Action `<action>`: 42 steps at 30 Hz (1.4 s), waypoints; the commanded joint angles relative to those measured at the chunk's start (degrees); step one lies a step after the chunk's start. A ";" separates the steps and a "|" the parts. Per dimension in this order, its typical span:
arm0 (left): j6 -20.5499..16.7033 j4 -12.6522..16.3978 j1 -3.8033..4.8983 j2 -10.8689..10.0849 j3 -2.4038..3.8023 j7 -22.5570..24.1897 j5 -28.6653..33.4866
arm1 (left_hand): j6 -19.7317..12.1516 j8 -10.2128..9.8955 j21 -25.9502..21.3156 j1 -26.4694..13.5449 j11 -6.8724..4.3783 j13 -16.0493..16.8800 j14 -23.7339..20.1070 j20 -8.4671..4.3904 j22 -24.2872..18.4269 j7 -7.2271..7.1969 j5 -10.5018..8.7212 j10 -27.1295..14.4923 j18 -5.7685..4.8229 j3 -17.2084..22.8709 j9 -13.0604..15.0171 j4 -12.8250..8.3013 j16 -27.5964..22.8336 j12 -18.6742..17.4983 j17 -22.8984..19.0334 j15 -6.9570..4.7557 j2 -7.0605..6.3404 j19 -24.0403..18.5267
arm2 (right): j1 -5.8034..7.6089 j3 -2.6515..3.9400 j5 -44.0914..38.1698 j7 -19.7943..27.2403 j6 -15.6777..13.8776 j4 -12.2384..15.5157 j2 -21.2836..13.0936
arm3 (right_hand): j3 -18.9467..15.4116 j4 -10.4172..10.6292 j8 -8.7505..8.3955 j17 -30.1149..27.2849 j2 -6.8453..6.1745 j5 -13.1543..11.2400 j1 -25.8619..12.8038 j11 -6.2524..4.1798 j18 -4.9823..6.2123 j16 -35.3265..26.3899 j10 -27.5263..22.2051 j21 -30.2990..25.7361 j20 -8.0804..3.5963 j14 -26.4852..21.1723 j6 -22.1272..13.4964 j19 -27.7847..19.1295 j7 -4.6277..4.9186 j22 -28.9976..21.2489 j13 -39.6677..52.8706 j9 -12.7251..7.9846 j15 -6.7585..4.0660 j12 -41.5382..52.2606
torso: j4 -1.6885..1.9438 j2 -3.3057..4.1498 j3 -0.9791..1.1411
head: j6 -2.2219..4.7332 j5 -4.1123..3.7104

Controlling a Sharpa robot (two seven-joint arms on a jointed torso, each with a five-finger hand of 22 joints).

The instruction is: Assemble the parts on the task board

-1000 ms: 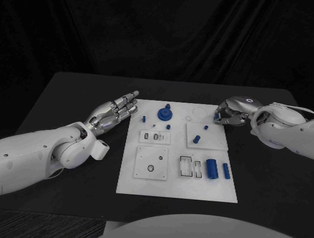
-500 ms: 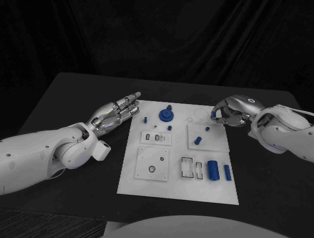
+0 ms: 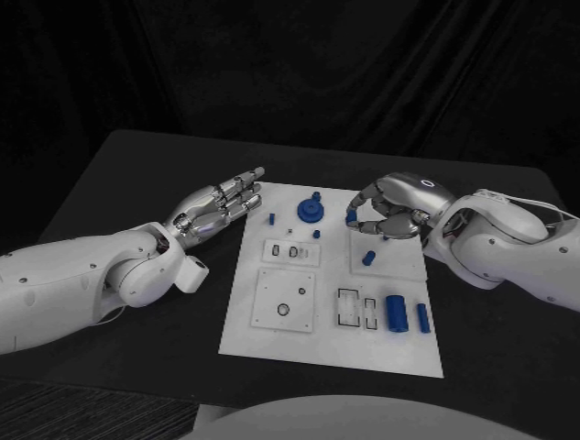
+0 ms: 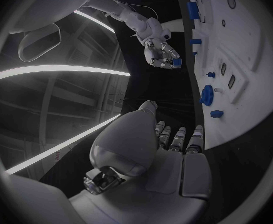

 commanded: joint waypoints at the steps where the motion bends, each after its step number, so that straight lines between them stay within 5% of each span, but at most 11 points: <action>1: 0.27 -0.01 -0.06 0.30 0.04 0.65 0.01 | -0.60 0.00 0.20 -0.04 0.48 -0.08 0.08 0.43 0.06 -0.19 0.22 0.11 1.02 0.39 -0.04 0.03 -0.21 -0.20 -0.05 0.39 -0.39 0.10 | -0.64 0.00 0.11 -1.28 3.07 -0.82 1.73 | -0.11 -0.09 0.18 15.09 -0.49 -0.18 -0.19 0.42 -0.30 0.15 6.07 -0.21 0.29 6.07 1.42 0.33 -1.24 11.34 15.09 1.99 0.28 0.15 | 0.09 -0.04 0.02 | -0.04 -0.11; 9: 0.28 -0.23 -0.06 0.78 0.04 1.02 0.01 | -1.08 -0.09 0.19 -0.18 0.67 -0.08 0.08 0.43 0.05 -0.72 0.16 0.11 1.01 0.54 -0.11 0.02 -0.21 -0.20 -0.05 0.40 -0.46 0.09 | -2.76 0.00 -1.96 -2.89 6.60 -4.55 7.69 | -0.21 -0.57 0.06 15.09 -1.00 -0.80 0.08 0.58 -0.19 0.15 6.07 -0.73 0.39 6.07 1.51 0.10 -1.09 11.18 15.09 2.18 0.41 0.15 | 0.05 0.02 0.01 | -0.26 -0.31; 17: 0.30 -0.41 -0.07 0.98 0.04 1.75 0.01 | -3.21 -0.34 0.22 -1.23 1.77 -0.08 0.08 0.45 0.07 -4.46 -0.45 0.11 1.04 1.04 -0.38 0.64 -0.21 -0.20 -0.05 0.67 -0.74 0.15 | -3.65 0.00 -2.33 -3.66 7.47 -7.21 10.53 | -0.24 -0.79 0.00 15.09 -1.19 -0.97 0.22 0.59 -0.14 0.15 6.07 -0.94 0.42 6.07 1.51 0.01 -1.09 11.11 15.09 2.25 0.43 0.15 | 0.06 0.02 -0.02 | -0.19 -0.22; 42: 0.84 -0.79 -0.08 1.49 0.04 1.50 0.01 | -2.63 -0.19 0.21 -1.06 1.85 -0.08 0.08 0.53 0.05 -3.70 -0.06 0.11 1.02 1.42 -0.26 0.43 -0.21 -0.20 -0.05 0.77 -0.74 0.13 | -4.41 0.01 -3.87 -5.38 10.36 -9.74 13.19 | -0.88 -1.58 -3.29 15.09 -2.44 -3.07 -0.49 0.83 0.23 0.15 6.07 -2.60 0.77 6.07 -2.70 -0.72 -0.04 10.63 15.09 1.90 0.69 0.15 | 0.01 0.04 -0.03 | -0.47 -0.03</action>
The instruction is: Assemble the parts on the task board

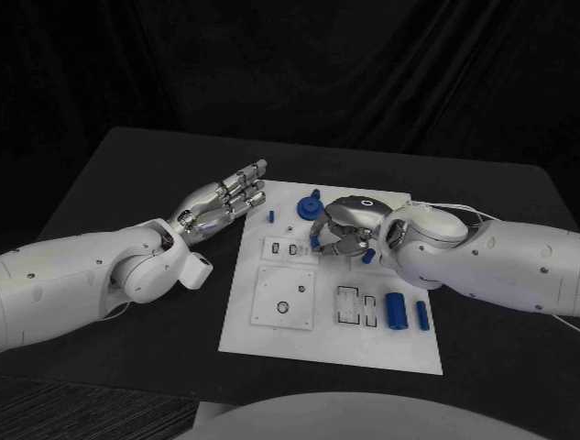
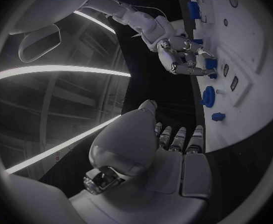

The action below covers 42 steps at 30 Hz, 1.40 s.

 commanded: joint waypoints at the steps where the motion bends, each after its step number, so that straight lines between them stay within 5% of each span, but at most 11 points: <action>1: 0.75 0.04 -0.08 0.19 0.04 1.10 0.01 | 0.10 -0.19 0.20 -0.38 0.53 -0.08 0.08 0.32 0.05 0.27 0.17 0.03 1.02 0.45 0.05 -0.02 -0.21 -0.20 -0.10 0.36 -0.06 -0.08 | -0.39 -0.09 -0.75 -1.51 1.83 -0.12 0.18 | -0.32 0.02 -0.29 15.09 -0.47 -0.89 -0.21 0.20 0.23 0.15 5.86 -0.40 0.15 6.06 -0.38 -0.10 0.04 10.66 15.06 -0.04 0.26 0.15 | -0.02 0.04 0.00 | 0.00 0.07; 13: 0.88 0.03 -0.09 0.16 0.04 0.86 0.01 | 0.25 -0.16 0.20 -0.33 0.51 -0.08 0.08 0.34 0.05 0.56 0.22 0.03 1.02 0.58 0.08 -0.09 -0.21 -0.20 -0.10 0.40 -0.04 -0.08 | -0.66 -0.09 -0.76 -1.68 2.81 -0.21 0.35 | -1.42 -0.13 -2.31 15.09 -1.22 -4.85 -0.98 0.02 0.30 0.15 5.86 -0.86 0.00 6.06 -3.69 -0.22 0.20 10.56 15.06 -0.31 0.11 0.15 | -0.12 0.03 0.00 | -0.19 0.03; 24: 0.79 0.16 -0.09 -0.01 0.04 0.68 0.01 | 0.37 -0.13 0.19 -0.30 0.50 -0.08 0.08 0.35 0.04 0.87 0.23 0.03 1.01 0.70 0.10 -0.16 -0.21 -0.20 -0.10 0.43 -0.04 -0.10 | -0.69 -0.09 -0.76 -0.90 2.06 0.18 0.09 | -3.84 0.53 -2.73 15.09 -2.14 -10.50 -2.02 0.01 0.38 0.15 5.86 -1.43 0.01 6.06 -10.25 -0.33 0.15 10.46 15.06 -1.90 0.11 0.15 | -0.04 0.02 0.03 | 0.02 0.04; 29: 0.49 0.32 -0.10 -0.20 0.04 0.84 0.01 | 0.42 -0.12 0.18 -0.29 0.53 -0.08 0.08 0.35 0.04 0.97 0.24 0.03 1.01 0.75 0.11 -0.19 -0.21 -0.20 -0.10 0.44 -0.06 -0.11 | -0.62 -0.07 -0.77 0.12 0.12 1.94 -1.44 | -4.96 2.38 -2.78 15.09 -4.37 -13.30 -1.50 -0.09 0.54 0.15 5.86 -2.32 -0.09 6.06 -14.86 -0.63 0.05 10.24 15.06 -4.09 -0.01 0.15 | 0.01 -0.02 0.07 | 0.14 0.13; 36: -0.61 0.56 -0.08 -0.64 0.06 1.69 0.01 | 0.90 -0.08 0.19 -4.62 0.55 -0.08 0.08 0.39 0.05 1.30 -4.43 0.03 1.02 -1.86 0.15 2.28 -0.21 -0.20 -0.10 0.52 -0.08 -0.09 | 1.20 -0.05 -0.82 2.39 -5.06 5.44 -4.31 | -5.61 10.41 -2.95 15.09 -7.90 -13.59 2.73 -0.39 0.60 0.15 5.86 -2.87 -0.36 6.06 -22.00 -0.68 -0.29 10.16 15.06 -8.29 -0.26 0.15 | -0.14 -0.26 0.14 | 0.32 0.45; 37: -0.97 0.62 -0.06 -0.75 0.06 1.81 0.01 | 1.06 -0.06 0.25 -7.67 0.89 -0.08 0.08 0.61 0.09 1.29 -11.45 0.03 1.02 -4.51 0.17 2.32 -0.21 -0.20 -0.10 0.68 -0.43 0.00 | 1.61 -0.04 -0.83 2.54 -5.67 6.01 -4.81 | -5.82 10.98 -3.08 15.09 -8.22 -13.58 3.20 -0.38 0.64 0.15 5.86 -3.12 -0.36 6.06 -22.98 -0.78 -0.28 10.10 15.06 -8.74 -0.27 0.15 | -0.11 -0.28 0.14 | 0.24 0.34; 38: -1.47 0.71 -0.02 -0.91 0.07 1.94 0.01 | 1.10 -0.07 0.32 -8.26 1.06 -0.08 0.08 0.66 0.13 1.23 -14.24 0.03 1.04 -6.17 0.17 2.26 -0.21 -0.20 -0.10 0.73 -0.88 0.08 | 2.23 -0.04 -0.91 2.70 -6.53 6.67 -5.42 | -5.97 11.12 -3.16 15.09 -8.44 -13.57 3.41 -0.39 0.64 0.15 5.86 -3.14 -0.36 6.06 -23.77 -0.78 -0.29 10.10 15.06 -9.05 -0.26 0.15 | -0.01 -0.27 0.14 | 0.43 0.10; 42: -3.59 1.22 0.37 -1.60 0.08 2.25 0.02 | 1.08 -0.08 0.41 -8.36 1.38 -0.08 0.08 0.84 0.18 1.38 -16.84 0.03 1.03 -7.96 0.16 2.18 -0.21 -0.20 -0.10 0.89 -1.32 0.19 | 4.90 -0.03 -1.62 3.11 -9.65 8.69 -7.71 | -6.52 11.32 -3.30 15.09 -9.11 -13.59 3.59 -0.48 0.71 0.15 5.86 -3.51 -0.39 6.06 -25.27 -0.93 -0.45 10.00 15.06 -9.72 -0.31 0.15 | -0.27 -0.69 0.41 | 0.53 0.35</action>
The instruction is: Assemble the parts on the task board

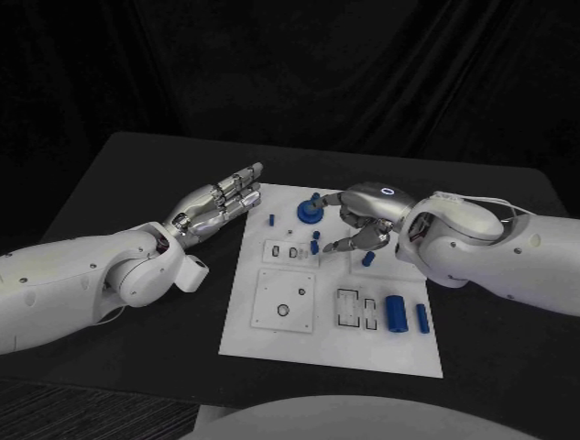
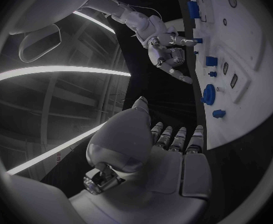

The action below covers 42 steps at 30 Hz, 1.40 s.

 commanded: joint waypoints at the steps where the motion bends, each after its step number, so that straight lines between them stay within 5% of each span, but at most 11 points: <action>1: -3.39 0.58 0.49 -0.42 0.08 1.88 0.02 | 0.13 -0.07 0.44 0.02 0.72 -0.06 0.06 0.58 0.12 0.26 -1.62 0.01 1.05 -1.12 0.09 -0.15 -0.21 -0.20 -0.08 0.56 -0.71 0.18 | 2.07 0.08 -1.22 1.45 -6.89 1.73 -1.85 | -0.39 0.24 -0.25 15.09 -0.33 -0.18 0.33 -0.47 0.72 0.15 5.86 -0.31 0.02 6.06 -0.56 -0.52 -0.10 9.98 15.08 -0.26 -0.31 0.15 | -0.24 -0.49 0.28 | 0.18 0.35; 7: -5.80 0.57 2.62 -0.57 0.09 0.76 0.03 | -0.05 -0.11 0.72 -7.23 1.35 -0.06 0.06 0.87 0.24 0.31 -12.14 0.01 0.91 -6.15 0.07 0.02 -0.21 -0.20 -0.08 1.10 -1.15 0.49 | 5.87 0.07 -1.58 1.05 -8.46 4.77 -6.69 | -0.89 0.34 -0.02 15.09 -0.38 -0.30 -0.77 -0.60 0.77 0.15 5.86 -0.62 -0.07 6.06 -0.19 -0.65 -0.22 9.90 15.08 -0.46 -0.43 0.15 | -0.57 -1.68 0.89 | 0.12 0.79; 12: -6.59 -0.05 5.32 -0.27 0.09 -3.21 0.03 | -0.57 -0.19 1.11 -10.07 2.44 -0.06 0.06 0.98 0.44 -0.28 -13.59 0.01 0.94 -7.36 0.00 -0.09 -0.21 -0.20 -0.08 1.68 -0.82 1.06 | 7.14 0.00 -1.66 0.56 -7.32 5.43 -9.75 | 0.31 0.11 0.68 15.09 1.59 -0.20 -1.04 -0.61 0.69 0.15 5.86 -0.36 -0.12 6.06 2.96 -0.49 -0.20 10.01 15.08 -0.10 -0.46 0.15 | -1.37 -2.88 1.39 | 0.06 1.29; 18: -3.26 -1.44 9.08 0.61 0.09 -16.00 -4.91 | -1.30 -0.24 5.78 -9.47 12.16 4.23 9.78 1.12 2.61 -0.16 -13.48 11.78 -1.88 -8.01 -0.06 -0.11 3.96 6.25 2.39 5.53 -2.35 8.28 | 7.53 -0.10 -1.69 -0.59 -5.09 3.85 -11.75 | 1.09 -0.05 0.99 15.09 2.80 -0.03 -0.48 -0.51 0.67 0.15 5.86 -0.34 -0.09 6.06 4.83 -0.43 -0.02 10.03 15.08 0.00 -0.39 0.15 | -2.13 -4.13 2.30 | 0.35 1.77; 21: -0.72 -1.76 10.62 1.05 0.09 -21.57 -8.27 | 0.86 0.27 13.37 -10.05 14.63 9.13 31.71 0.89 5.86 2.78 -13.59 26.59 -3.07 -9.33 0.34 -0.09 15.69 17.22 7.03 6.19 -4.06 22.16 | 7.13 -0.11 -1.69 -0.59 -5.98 3.33 -12.22 | 1.45 -0.33 2.35 15.09 3.96 0.22 -0.31 -0.16 0.58 0.15 5.86 0.02 0.07 6.06 10.36 -0.18 0.49 10.14 15.08 0.85 -0.16 0.15 | -2.35 -4.65 2.78 | 0.66 1.36; 23: 0.16 -1.59 11.34 1.19 0.09 -24.24 -10.68 | 3.44 0.95 20.01 -10.44 13.81 11.02 38.41 0.36 8.58 4.60 -13.56 31.29 -1.31 -9.60 0.79 -0.16 20.40 21.89 8.42 4.16 -5.28 35.28 | 6.62 -0.12 -1.70 -0.19 -7.59 3.16 -12.44 | 1.49 -0.48 2.62 15.09 4.28 0.57 -0.17 -0.04 0.58 0.15 5.86 0.03 0.17 6.06 11.30 -0.12 0.61 10.15 15.08 0.81 -0.06 0.15 | -2.77 -5.10 3.30 | 0.58 1.40; 29: 4.98 -0.18 14.08 2.02 0.09 -34.57 -22.66 | 18.99 5.62 24.71 -15.65 9.25 16.82 49.93 -1.40 10.24 9.03 -13.53 43.39 1.27 -10.62 3.36 0.01 30.64 33.47 12.41 -0.31 -7.22 46.75 | 4.82 -0.13 -1.70 0.99 -10.19 2.18 -12.54 | 1.55 -0.83 2.98 15.09 4.99 2.03 0.15 -0.21 0.52 0.15 5.86 0.37 0.16 6.06 12.96 0.11 0.40 10.26 15.08 0.71 -0.16 0.15 | -4.17 -6.04 4.18 | 0.33 1.55; 32: 10.09 1.18 15.53 2.94 0.09 -40.81 -29.41 | 27.50 8.43 27.04 -22.44 7.21 21.71 52.72 -3.31 11.43 10.92 -13.52 45.61 0.99 -5.05 4.81 0.32 37.14 39.39 16.19 -2.39 -12.32 50.88 | 3.83 -0.13 -1.70 1.33 -10.90 1.78 -12.60 | 1.63 -1.03 3.13 15.09 5.42 2.77 0.41 -0.22 0.51 0.15 5.86 0.42 0.14 6.06 13.75 0.17 0.40 10.28 15.08 0.65 -0.18 0.15 | -5.09 -6.45 4.50 | -0.33 1.70; 37: 14.36 1.82 16.88 5.08 0.10 -47.75 -34.03 | 34.11 10.84 33.03 -23.50 4.74 32.10 54.21 -5.92 15.48 12.21 -13.88 47.17 0.71 -2.67 6.76 -0.03 51.03 50.78 25.82 -4.65 -10.92 54.51 | 2.64 -0.13 -1.70 1.57 -11.97 1.02 -12.36 | 1.66 -1.09 3.18 15.09 5.79 3.45 0.47 -0.24 0.51 0.15 5.86 0.40 0.12 6.06 14.31 0.20 0.40 10.28 15.08 0.57 -0.20 0.15 | -5.48 -6.82 4.95 | -0.87 1.73; 40: 15.51 1.26 17.21 6.68 0.10 -51.39 -35.10 | 37.79 13.82 44.88 -22.21 3.68 61.54 66.74 -7.91 24.38 11.93 -13.75 63.16 -0.16 -4.88 9.36 -0.18 77.47 74.08 58.27 -5.77 -8.61 54.33 | 2.10 -0.13 -1.70 1.64 -12.27 0.67 -12.19 | 1.65 -1.05 3.22 15.09 5.95 3.64 0.41 -0.23 0.51 0.15 5.86 0.41 0.11 6.06 14.55 0.21 0.43 10.28 15.08 0.55 -0.20 0.15 | -5.74 -6.93 5.23 | -1.18 1.90; 42: 17.16 0.66 17.34 7.83 0.10 -54.64 -35.52 | 38.26 14.88 51.97 -21.68 3.92 69.71 71.90 -8.34 31.71 12.15 -13.65 68.81 -1.23 -6.07 10.67 -0.06 82.94 79.26 67.91 -5.59 -7.85 53.84 | 1.85 -0.13 -1.70 1.71 -12.43 0.58 -12.15 | 1.64 -1.03 3.24 15.09 6.12 3.88 0.37 -0.22 0.49 0.15 5.86 0.48 0.11 6.06 14.78 0.25 0.45 10.30 15.08 0.52 -0.20 0.15 | -5.89 -6.97 5.34 | -1.54 2.04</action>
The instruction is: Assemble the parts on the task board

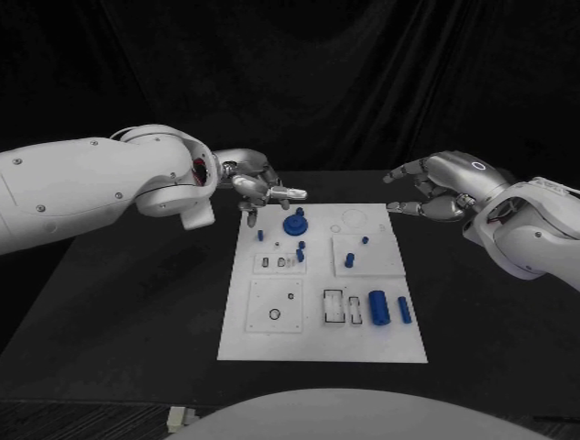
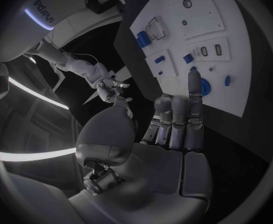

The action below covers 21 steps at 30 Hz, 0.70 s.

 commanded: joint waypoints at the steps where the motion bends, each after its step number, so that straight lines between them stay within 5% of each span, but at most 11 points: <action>1: 6.97 -0.95 0.31 1.71 0.04 -11.67 -5.43 | 2.42 2.94 17.00 0.60 -0.03 18.08 15.15 -0.85 19.75 0.01 0.08 15.23 -3.32 -1.73 2.84 -0.35 10.54 11.06 22.41 0.35 2.08 5.25 | -0.66 0.05 -0.42 0.52 -2.98 -0.22 0.08 | 0.01 -0.20 0.24 15.10 0.66 0.57 0.01 0.00 0.49 0.15 6.07 0.29 -0.09 6.06 0.69 0.46 0.01 10.32 15.10 -0.09 -0.19 0.15 | -0.65 -0.29 0.54 | -0.73 0.26; 2: 8.10 -1.39 0.35 2.36 0.04 -13.37 -5.57 | 2.11 3.99 24.47 1.14 -0.01 23.59 21.68 -0.97 29.56 0.02 0.03 21.04 -4.59 -2.19 4.40 -0.16 12.23 13.80 29.98 0.50 2.70 9.13 | -0.85 0.05 -0.42 0.61 -3.29 -0.30 0.13 | 0.01 -0.21 0.25 15.10 0.70 0.69 0.03 0.00 0.50 0.15 6.07 0.27 -0.10 6.06 0.79 0.45 0.03 10.31 15.10 -0.10 -0.19 0.15 | -0.71 -0.30 0.57 | -0.84 0.28; 4: 9.92 -2.18 0.39 3.48 0.04 -16.01 -5.73 | 2.09 5.43 28.79 0.48 0.32 26.51 23.06 -1.06 35.10 -0.14 0.00 24.41 -5.03 -3.02 6.50 -0.24 12.40 15.03 31.45 0.68 3.26 9.93 | -1.16 0.05 -0.42 0.71 -3.81 -0.49 0.25 | 0.01 -0.28 0.25 15.10 0.77 0.97 0.07 0.01 0.50 0.15 6.07 0.27 -0.10 6.06 0.94 0.46 0.04 10.32 15.10 -0.13 -0.18 0.15 | -0.95 -0.29 0.61 | -1.09 0.40; 7: 11.82 -3.33 0.40 5.21 0.04 -18.69 -5.88 | 4.40 9.32 36.22 0.66 -0.89 28.15 23.06 -1.08 47.30 -1.41 0.10 26.51 -6.31 -3.43 11.02 -0.42 12.40 15.69 31.45 -0.30 4.43 18.75 | -1.52 0.05 -0.42 0.77 -4.22 -0.82 0.45 | 0.01 -0.35 0.24 15.10 0.91 1.41 0.11 0.03 0.48 0.15 6.07 0.34 -0.09 6.06 1.15 0.51 0.08 10.34 15.10 -0.18 -0.17 0.15 | -1.27 -0.20 0.64 | -1.09 0.82; 15: 13.34 -5.82 0.22 9.87 0.04 -23.62 -6.00 | 5.91 16.84 39.92 0.68 -3.11 28.15 23.06 -1.44 54.77 -3.78 0.15 26.51 -7.19 -2.16 21.75 -0.68 12.40 15.69 31.45 -2.39 5.24 25.28 | -2.22 0.06 -0.42 0.72 -4.98 -1.73 0.95 | 0.00 -0.49 0.21 15.10 1.19 2.29 0.16 0.10 0.48 0.15 6.07 0.31 -0.07 6.06 1.61 0.53 0.20 10.33 15.10 -0.28 -0.12 0.15 | -1.30 -0.10 0.69 | -1.09 1.73; 21: 12.50 -8.64 -0.83 12.70 0.03 -25.68 -6.01 | 5.39 17.80 40.14 1.58 -3.60 28.15 23.06 -1.87 55.55 -4.24 0.91 26.51 -7.36 -0.58 25.62 -1.43 12.40 15.69 31.45 -2.97 5.72 26.17 | -2.41 0.06 -0.42 0.91 -5.01 -2.28 1.41 | 0.14 -1.13 0.00 15.10 1.46 4.04 0.73 0.20 0.45 0.15 6.07 0.42 -0.01 6.06 2.06 0.62 0.32 10.37 15.10 -0.51 -0.04 0.15 | -1.42 -0.11 0.85 | -1.09 2.54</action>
